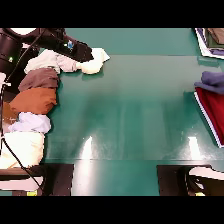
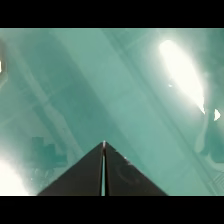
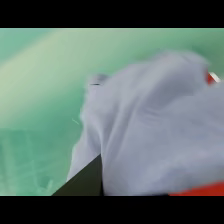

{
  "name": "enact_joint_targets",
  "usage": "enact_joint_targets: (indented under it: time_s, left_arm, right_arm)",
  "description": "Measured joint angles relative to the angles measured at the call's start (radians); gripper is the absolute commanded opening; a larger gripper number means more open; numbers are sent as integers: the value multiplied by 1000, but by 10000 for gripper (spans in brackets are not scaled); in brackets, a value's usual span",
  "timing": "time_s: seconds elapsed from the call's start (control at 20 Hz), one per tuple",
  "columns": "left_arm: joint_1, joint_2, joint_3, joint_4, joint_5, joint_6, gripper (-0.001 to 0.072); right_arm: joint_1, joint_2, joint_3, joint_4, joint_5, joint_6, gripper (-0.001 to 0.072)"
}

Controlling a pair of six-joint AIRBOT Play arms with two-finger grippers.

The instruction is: Fold the shirts.

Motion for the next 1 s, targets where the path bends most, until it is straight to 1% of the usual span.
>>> enact_joint_targets:
  time_s: [0.15,0.2,0.25,0.3,0.35,0.5,0.6,0.65,0.8,0.9,1.0]
  left_arm:
    - [0,0,0,0,-1,8,24]
    - [0,0,0,0,-2,15,24]
    - [0,0,0,0,-3,20,24]
    - [0,0,0,0,-3,24,24]
    - [0,0,0,0,-4,27,24]
    - [0,0,0,0,-6,32,25]
    - [0,0,0,0,-7,34,25]
    - [0,0,0,0,-7,34,24]
    - [0,0,0,0,-6,35,25]
    - [0,0,0,-1,-13,35,25]
    - [0,0,0,-1,-26,35,25]
  right_arm:
    - [-73,80,-139,-93,11,0,21]
    - [-94,106,-186,-121,13,-1,97]
    - [-116,134,-237,-151,15,0,283]
    - [-137,159,-282,-188,14,-1,492]
    - [-158,183,-329,-219,11,-2,552]
    - [-212,231,-431,-278,-3,7,551]
    - [-234,247,-467,-283,-6,29,549]
    - [-239,251,-478,-263,-7,39,548]
    - [-191,259,-496,-130,-11,51,549]
    - [-101,261,-500,-48,-6,58,549]
    - [33,263,-503,3,3,60,548]
